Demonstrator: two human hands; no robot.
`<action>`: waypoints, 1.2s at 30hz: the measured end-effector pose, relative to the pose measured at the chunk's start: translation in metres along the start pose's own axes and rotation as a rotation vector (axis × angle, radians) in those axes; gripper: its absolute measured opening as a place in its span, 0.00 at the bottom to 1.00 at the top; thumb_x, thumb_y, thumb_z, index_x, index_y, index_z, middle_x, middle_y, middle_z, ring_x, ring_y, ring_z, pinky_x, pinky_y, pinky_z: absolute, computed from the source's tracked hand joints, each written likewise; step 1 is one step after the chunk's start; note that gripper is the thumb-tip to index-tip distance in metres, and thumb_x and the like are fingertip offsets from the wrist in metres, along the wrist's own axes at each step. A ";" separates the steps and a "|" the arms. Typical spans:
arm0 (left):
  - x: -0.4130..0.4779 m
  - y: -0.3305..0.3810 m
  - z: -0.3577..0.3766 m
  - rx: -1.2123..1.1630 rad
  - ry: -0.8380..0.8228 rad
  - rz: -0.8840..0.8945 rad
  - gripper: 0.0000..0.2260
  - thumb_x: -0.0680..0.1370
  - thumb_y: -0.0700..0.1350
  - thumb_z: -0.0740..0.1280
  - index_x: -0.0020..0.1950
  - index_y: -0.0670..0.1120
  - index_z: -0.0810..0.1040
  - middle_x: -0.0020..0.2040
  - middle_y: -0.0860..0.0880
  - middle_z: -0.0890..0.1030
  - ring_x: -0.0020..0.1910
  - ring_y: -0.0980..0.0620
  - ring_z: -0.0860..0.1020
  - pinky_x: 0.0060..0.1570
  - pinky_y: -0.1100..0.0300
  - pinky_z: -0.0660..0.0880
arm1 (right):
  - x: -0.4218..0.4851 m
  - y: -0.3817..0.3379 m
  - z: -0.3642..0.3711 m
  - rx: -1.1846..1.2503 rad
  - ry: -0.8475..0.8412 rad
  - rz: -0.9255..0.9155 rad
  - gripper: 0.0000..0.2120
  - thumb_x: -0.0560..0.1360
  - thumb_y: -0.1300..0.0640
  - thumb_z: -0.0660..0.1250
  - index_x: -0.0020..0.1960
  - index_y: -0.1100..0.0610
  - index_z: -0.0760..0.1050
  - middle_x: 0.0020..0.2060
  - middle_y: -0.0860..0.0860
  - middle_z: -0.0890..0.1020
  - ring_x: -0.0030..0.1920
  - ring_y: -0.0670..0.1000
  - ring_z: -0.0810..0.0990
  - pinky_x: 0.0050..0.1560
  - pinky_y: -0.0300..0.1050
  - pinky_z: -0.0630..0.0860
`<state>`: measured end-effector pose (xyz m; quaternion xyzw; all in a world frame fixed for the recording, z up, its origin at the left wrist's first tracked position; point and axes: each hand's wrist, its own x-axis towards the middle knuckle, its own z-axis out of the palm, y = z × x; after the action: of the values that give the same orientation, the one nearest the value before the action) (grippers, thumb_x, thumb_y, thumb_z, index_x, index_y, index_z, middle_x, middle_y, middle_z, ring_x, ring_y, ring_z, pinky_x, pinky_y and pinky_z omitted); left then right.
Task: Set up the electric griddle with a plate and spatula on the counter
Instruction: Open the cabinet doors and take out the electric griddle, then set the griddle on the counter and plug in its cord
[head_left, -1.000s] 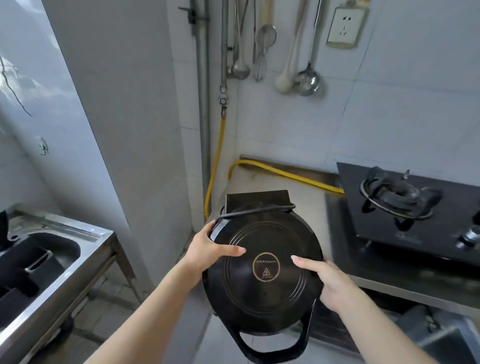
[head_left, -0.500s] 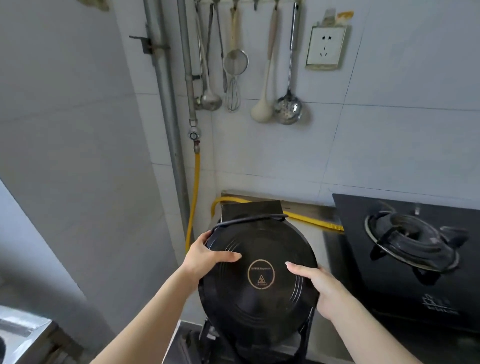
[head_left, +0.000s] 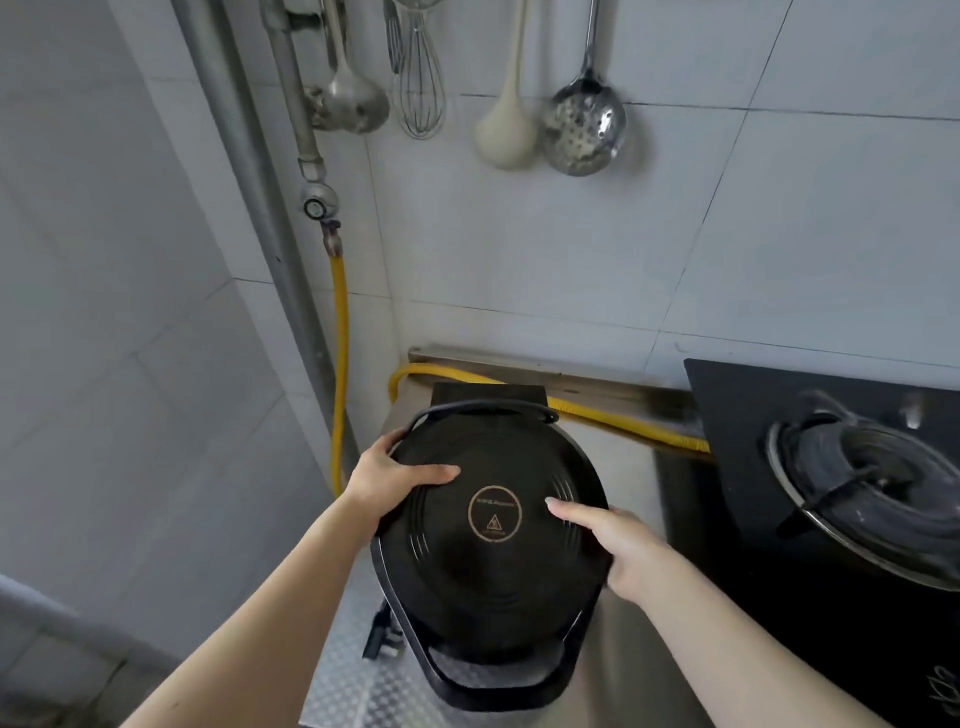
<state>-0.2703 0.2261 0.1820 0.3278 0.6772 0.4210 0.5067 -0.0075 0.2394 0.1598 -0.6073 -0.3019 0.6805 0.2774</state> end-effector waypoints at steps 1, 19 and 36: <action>0.003 -0.001 0.000 0.000 0.007 -0.018 0.50 0.51 0.51 0.83 0.71 0.50 0.68 0.53 0.50 0.80 0.47 0.48 0.81 0.40 0.56 0.79 | 0.003 -0.002 0.000 -0.016 0.003 0.019 0.35 0.56 0.54 0.83 0.60 0.62 0.78 0.51 0.59 0.85 0.53 0.61 0.83 0.61 0.56 0.77; 0.041 -0.003 -0.035 0.264 0.173 0.082 0.20 0.73 0.54 0.70 0.63 0.49 0.76 0.57 0.49 0.78 0.53 0.52 0.75 0.52 0.58 0.71 | 0.019 -0.038 0.043 -0.637 0.468 -0.399 0.28 0.72 0.53 0.71 0.70 0.50 0.68 0.67 0.52 0.73 0.65 0.55 0.74 0.58 0.47 0.72; 0.040 -0.017 -0.102 0.395 0.183 0.108 0.11 0.73 0.43 0.70 0.55 0.46 0.81 0.52 0.48 0.83 0.52 0.50 0.80 0.54 0.58 0.74 | 0.010 -0.039 0.224 -1.594 -0.336 -0.692 0.15 0.73 0.56 0.63 0.57 0.49 0.81 0.55 0.55 0.82 0.59 0.59 0.77 0.61 0.49 0.73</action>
<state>-0.3796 0.2299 0.1636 0.4171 0.7709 0.3349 0.3459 -0.2306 0.2565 0.2000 -0.3863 -0.8901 0.2257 -0.0861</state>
